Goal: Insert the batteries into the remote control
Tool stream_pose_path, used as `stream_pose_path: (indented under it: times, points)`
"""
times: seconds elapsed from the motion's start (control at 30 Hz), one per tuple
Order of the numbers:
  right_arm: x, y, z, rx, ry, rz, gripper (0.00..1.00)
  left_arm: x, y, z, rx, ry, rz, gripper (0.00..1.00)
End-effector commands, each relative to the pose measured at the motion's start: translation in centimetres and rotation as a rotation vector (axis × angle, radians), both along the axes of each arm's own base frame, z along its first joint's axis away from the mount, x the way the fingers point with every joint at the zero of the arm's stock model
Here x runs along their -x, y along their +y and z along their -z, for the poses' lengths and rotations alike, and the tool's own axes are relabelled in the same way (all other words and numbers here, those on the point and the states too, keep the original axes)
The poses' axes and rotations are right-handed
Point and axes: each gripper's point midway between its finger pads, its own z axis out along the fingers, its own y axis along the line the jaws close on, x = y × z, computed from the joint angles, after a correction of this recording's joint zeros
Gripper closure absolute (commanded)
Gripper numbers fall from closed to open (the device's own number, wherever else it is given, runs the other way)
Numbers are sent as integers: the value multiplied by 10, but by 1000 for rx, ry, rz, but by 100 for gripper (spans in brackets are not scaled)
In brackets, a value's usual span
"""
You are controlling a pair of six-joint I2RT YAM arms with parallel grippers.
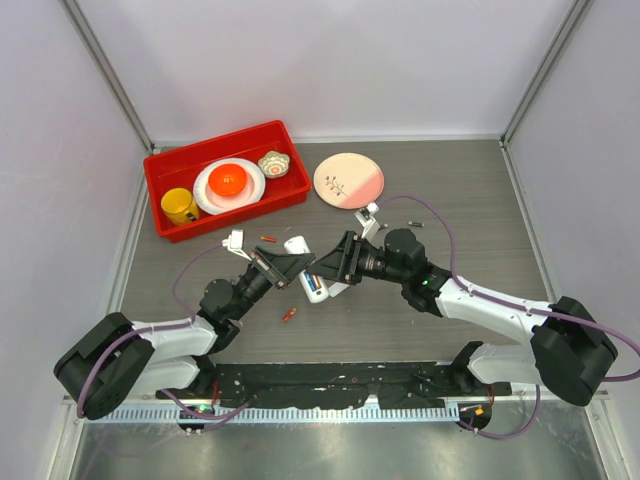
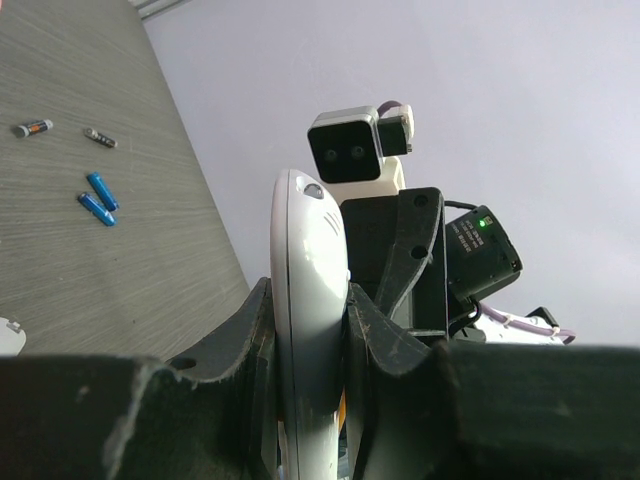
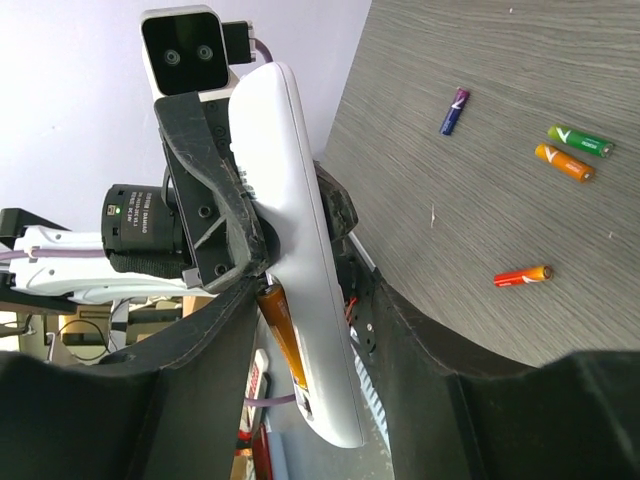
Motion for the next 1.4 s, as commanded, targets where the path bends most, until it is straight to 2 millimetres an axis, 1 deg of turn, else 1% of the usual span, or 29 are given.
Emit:
stream_pose_path:
  times: [0.0,0.5,0.53,0.63,1.17,1.37]
  points:
    - [1,2,-7,-34,-18,-18,46,10,15,-78,192,-219,-31,100]
    - [10,7,5,-18,4,-57,51,8,20,-97,224,-260,-65,100]
    - [12,7,5,-18,4,-62,51,4,23,-98,233,-256,-91,100]
    - [13,7,7,-15,5,-67,52,4,24,-102,239,-264,-95,100]
    - [21,5,12,-46,22,-83,61,6,27,-114,257,-287,-107,100]
    - [24,4,15,-46,24,-95,62,6,28,-119,267,-297,-107,100]
